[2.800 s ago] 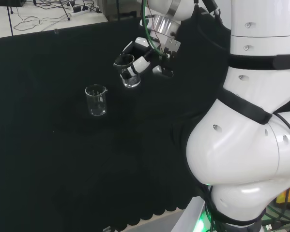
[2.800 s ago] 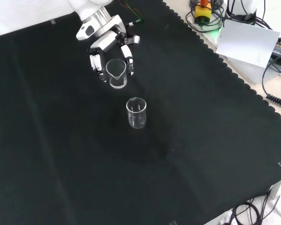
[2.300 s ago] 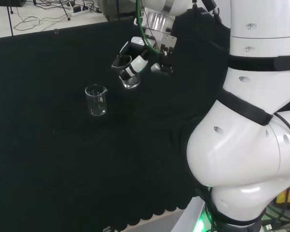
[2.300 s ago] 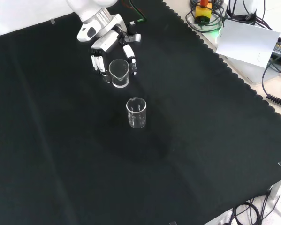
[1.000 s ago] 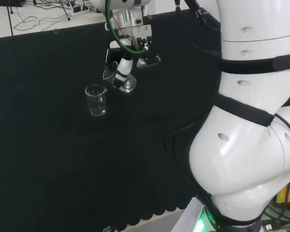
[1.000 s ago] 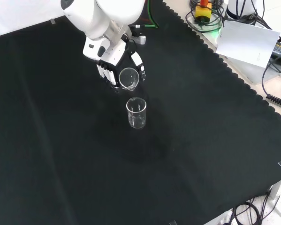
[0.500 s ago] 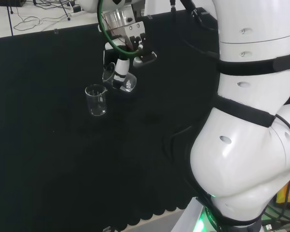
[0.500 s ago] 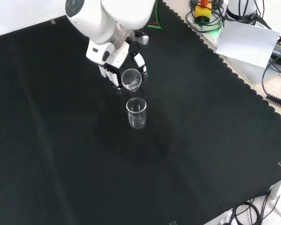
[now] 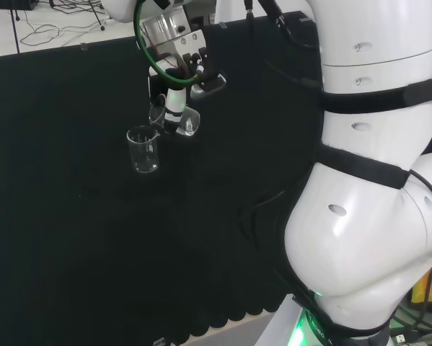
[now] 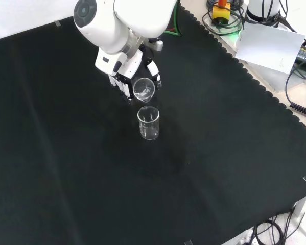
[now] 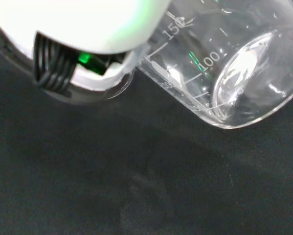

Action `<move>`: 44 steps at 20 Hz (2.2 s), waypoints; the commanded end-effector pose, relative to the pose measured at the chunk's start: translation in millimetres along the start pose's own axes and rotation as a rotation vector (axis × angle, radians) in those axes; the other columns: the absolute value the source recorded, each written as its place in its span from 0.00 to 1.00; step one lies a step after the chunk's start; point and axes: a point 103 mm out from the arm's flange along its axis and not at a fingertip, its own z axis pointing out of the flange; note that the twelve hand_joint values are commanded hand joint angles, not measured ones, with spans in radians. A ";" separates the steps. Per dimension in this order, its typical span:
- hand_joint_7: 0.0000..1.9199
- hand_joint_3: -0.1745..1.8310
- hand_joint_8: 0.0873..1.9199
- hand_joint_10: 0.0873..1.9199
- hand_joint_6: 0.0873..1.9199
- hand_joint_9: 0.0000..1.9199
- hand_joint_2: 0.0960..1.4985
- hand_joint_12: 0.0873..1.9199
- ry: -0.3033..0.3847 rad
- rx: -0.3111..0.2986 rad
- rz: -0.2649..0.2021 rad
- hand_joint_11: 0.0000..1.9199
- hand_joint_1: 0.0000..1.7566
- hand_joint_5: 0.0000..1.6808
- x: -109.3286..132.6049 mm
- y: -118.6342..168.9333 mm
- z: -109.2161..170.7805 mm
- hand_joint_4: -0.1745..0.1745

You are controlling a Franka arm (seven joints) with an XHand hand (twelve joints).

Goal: Pour the water from the handheld beaker into the one on the table.

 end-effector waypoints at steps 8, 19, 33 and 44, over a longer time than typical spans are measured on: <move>0.79 0.39 0.05 0.02 0.01 0.75 0.37 0.45 -0.093 0.044 0.025 0.55 0.67 0.92 14.4 4.1 -3.7 0.78; 0.79 0.39 0.05 0.02 0.01 0.75 0.37 0.45 -0.146 0.072 0.048 0.55 0.67 0.92 24.8 4.4 -7.9 0.77; 0.79 0.39 0.05 0.02 0.01 0.75 0.38 0.45 -0.195 0.102 0.094 0.55 0.67 0.92 32.7 7.0 -10.4 0.78; 0.79 0.39 0.05 0.01 0.02 0.75 0.38 0.45 -0.238 0.135 0.131 0.55 0.67 0.92 35.8 6.7 -17.5 0.78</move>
